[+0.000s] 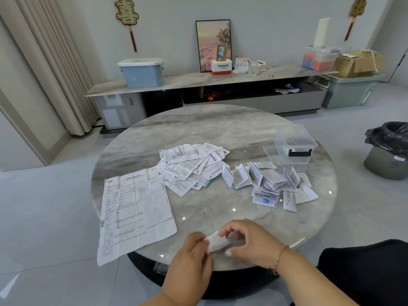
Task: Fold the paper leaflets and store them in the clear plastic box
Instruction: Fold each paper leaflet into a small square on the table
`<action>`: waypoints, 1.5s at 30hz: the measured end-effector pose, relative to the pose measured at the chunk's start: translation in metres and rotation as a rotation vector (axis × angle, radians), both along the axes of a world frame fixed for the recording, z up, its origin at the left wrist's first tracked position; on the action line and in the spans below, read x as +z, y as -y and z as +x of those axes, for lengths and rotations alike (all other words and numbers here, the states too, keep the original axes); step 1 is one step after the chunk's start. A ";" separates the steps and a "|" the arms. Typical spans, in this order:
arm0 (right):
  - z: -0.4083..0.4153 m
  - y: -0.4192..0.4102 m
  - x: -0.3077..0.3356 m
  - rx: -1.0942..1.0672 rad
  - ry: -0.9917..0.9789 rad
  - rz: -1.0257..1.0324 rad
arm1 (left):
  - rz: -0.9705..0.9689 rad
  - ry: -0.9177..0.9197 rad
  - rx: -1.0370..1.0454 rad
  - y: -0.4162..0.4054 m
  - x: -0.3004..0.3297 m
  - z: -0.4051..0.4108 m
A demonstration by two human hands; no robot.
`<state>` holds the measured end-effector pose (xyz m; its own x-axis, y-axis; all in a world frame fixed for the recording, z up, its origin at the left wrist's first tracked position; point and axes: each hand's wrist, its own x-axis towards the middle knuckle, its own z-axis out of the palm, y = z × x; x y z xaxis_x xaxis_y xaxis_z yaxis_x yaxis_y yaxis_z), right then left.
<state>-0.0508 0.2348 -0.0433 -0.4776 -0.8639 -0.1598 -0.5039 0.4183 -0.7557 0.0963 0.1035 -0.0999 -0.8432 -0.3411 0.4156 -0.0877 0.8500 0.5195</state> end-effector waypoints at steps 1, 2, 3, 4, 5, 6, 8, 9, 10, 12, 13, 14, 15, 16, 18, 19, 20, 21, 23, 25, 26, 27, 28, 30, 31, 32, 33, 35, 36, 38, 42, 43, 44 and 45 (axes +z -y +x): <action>0.002 0.004 -0.005 -0.038 -0.024 -0.028 | 0.021 0.018 0.011 0.000 0.001 0.001; 0.004 0.008 -0.011 -0.080 -0.051 -0.046 | 0.047 0.027 0.024 0.000 0.002 0.001; 0.006 0.012 -0.014 -0.118 -0.067 -0.059 | 0.078 0.028 0.039 0.000 0.003 0.000; 0.006 0.016 -0.017 -0.150 -0.074 -0.065 | 0.106 0.014 0.049 0.000 0.004 -0.001; 0.006 0.018 -0.017 -0.170 -0.078 -0.064 | 0.144 0.001 0.058 0.000 0.004 -0.003; 0.007 0.020 -0.017 -0.179 -0.085 -0.060 | 0.167 -0.011 0.072 0.001 0.003 -0.004; 0.008 0.021 -0.018 -0.189 -0.108 -0.043 | 0.162 -0.008 0.087 0.004 0.002 -0.006; 0.009 0.022 -0.019 -0.196 -0.115 -0.038 | 0.135 -0.011 0.082 0.006 0.002 -0.006; 0.010 0.023 -0.020 -0.205 -0.114 -0.039 | 0.096 -0.012 0.067 0.008 0.002 -0.006; 0.009 0.024 -0.019 -0.233 -0.055 -0.043 | 0.009 0.026 0.027 0.013 0.004 -0.005; 0.008 0.024 -0.017 -0.247 0.006 -0.054 | -0.033 0.056 -0.001 0.015 0.004 -0.004; 0.006 0.025 -0.015 -0.262 0.075 -0.071 | -0.074 0.086 -0.022 0.017 0.004 -0.005; 0.004 0.026 -0.013 -0.277 0.148 -0.090 | -0.113 0.108 -0.028 0.018 0.007 -0.005; 0.004 0.026 -0.011 -0.288 0.216 -0.109 | -0.163 0.106 -0.030 0.019 0.008 -0.006; 0.005 0.027 -0.009 -0.306 0.311 -0.132 | -0.263 0.044 -0.048 0.020 0.010 -0.009; 0.006 0.026 -0.007 -0.314 0.334 -0.149 | -0.282 0.023 -0.052 0.021 0.013 -0.009; 0.007 0.025 -0.004 -0.316 0.324 -0.183 | -0.282 0.014 -0.043 0.021 0.017 -0.011; 0.008 0.024 -0.001 -0.300 0.272 -0.228 | -0.263 0.024 -0.024 0.021 0.022 -0.013; 0.008 0.022 0.004 -0.193 0.055 -0.292 | -0.171 0.096 0.025 0.018 0.036 -0.017; 0.009 0.022 0.008 -0.117 -0.137 -0.304 | -0.099 0.176 0.051 0.016 0.048 -0.023; 0.009 0.021 0.009 -0.121 -0.174 -0.305 | -0.056 0.210 0.040 0.015 0.052 -0.025; 0.008 0.021 0.010 -0.134 -0.185 -0.306 | -0.009 0.214 0.029 0.014 0.056 -0.026; 0.006 0.020 0.010 -0.149 -0.179 -0.303 | 0.033 0.212 0.024 0.012 0.060 -0.028; 0.003 0.017 0.012 -0.189 -0.132 -0.308 | 0.118 0.208 0.021 0.010 0.070 -0.030; 0.001 0.015 0.014 -0.223 -0.099 -0.329 | 0.185 0.199 0.012 0.009 0.073 -0.034; 0.001 0.015 0.016 -0.256 -0.062 -0.349 | 0.279 0.191 0.011 0.008 0.076 -0.035; 0.001 0.015 0.018 -0.287 -0.034 -0.351 | 0.371 0.185 0.017 0.006 0.079 -0.037; -0.001 0.014 0.022 -0.329 0.001 -0.322 | 0.509 0.187 0.039 0.004 0.084 -0.043; -0.005 0.013 0.023 -0.367 0.007 -0.311 | 0.551 0.186 0.057 0.004 0.085 -0.046; -0.024 0.008 0.025 -0.568 0.027 -0.346 | 0.536 0.173 0.133 0.012 0.085 -0.048; -0.081 -0.009 0.030 -1.110 0.132 -0.452 | 0.033 0.250 0.330 0.047 0.076 -0.039; -0.092 -0.009 0.032 -1.159 0.138 -0.444 | -0.069 0.313 0.373 0.056 0.071 -0.035; -0.102 -0.009 0.031 -1.184 0.128 -0.428 | -0.131 0.401 0.418 0.062 0.067 -0.031; -0.110 -0.008 0.031 -1.193 0.124 -0.407 | -0.171 0.489 0.444 0.067 0.064 -0.027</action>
